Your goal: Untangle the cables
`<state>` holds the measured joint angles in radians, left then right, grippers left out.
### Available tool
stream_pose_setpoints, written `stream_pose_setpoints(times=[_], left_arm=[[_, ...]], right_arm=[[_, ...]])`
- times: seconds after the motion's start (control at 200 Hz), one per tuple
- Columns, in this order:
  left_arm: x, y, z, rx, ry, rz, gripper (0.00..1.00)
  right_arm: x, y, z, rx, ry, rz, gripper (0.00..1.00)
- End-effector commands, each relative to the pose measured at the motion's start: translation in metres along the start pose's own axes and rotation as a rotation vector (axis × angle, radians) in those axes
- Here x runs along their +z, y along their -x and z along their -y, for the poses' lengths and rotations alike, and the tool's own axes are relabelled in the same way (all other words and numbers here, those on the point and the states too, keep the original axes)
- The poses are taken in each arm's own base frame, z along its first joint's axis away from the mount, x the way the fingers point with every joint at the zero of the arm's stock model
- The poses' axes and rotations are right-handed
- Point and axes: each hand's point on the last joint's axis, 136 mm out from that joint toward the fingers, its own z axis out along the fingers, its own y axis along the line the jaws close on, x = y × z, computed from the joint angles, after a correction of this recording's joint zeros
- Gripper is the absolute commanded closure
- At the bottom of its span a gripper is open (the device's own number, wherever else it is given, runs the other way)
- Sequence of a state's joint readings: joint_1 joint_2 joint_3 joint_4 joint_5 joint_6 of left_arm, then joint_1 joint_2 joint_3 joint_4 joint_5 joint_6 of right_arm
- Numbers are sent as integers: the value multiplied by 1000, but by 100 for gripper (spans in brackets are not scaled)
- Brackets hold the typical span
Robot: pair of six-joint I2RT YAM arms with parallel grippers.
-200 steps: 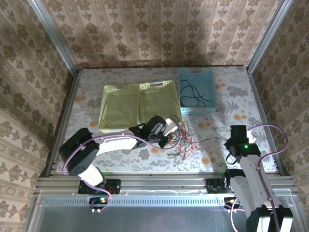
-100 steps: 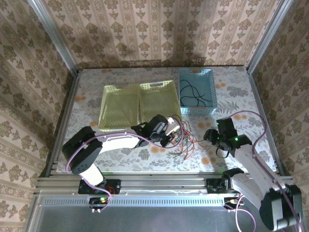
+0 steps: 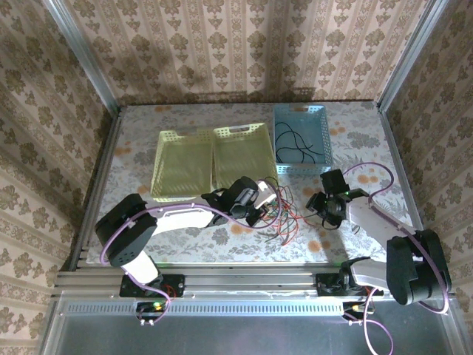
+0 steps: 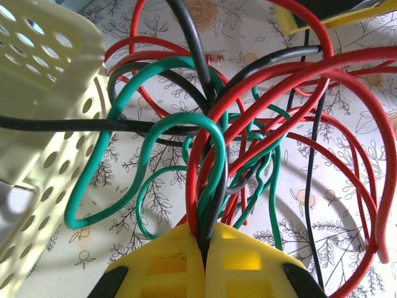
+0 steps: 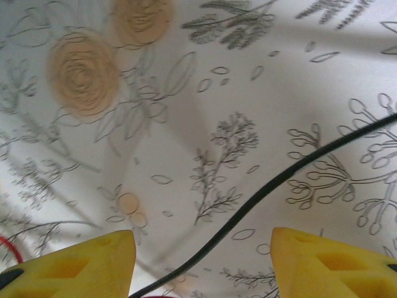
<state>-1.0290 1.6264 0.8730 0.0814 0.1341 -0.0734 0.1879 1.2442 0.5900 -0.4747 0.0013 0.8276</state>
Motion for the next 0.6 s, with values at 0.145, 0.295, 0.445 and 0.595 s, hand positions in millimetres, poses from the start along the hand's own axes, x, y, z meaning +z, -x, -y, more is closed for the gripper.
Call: stream_pose_setpoints(times=[0.145, 0.295, 0.445, 0.595], left_arm=[[0, 13, 5, 39, -9, 27, 100], [0, 13, 6, 42, -10, 27, 100], [0, 13, 7, 43, -11, 26, 100], [1, 11, 6, 42, -9, 21, 100]], right_arm=[[11, 0, 11, 116, -74, 64, 52], [8, -1, 11, 95, -101, 99, 83], [-6, 6, 14, 107, -105, 162, 100], [-63, 35, 34, 131, -146, 410, 100]])
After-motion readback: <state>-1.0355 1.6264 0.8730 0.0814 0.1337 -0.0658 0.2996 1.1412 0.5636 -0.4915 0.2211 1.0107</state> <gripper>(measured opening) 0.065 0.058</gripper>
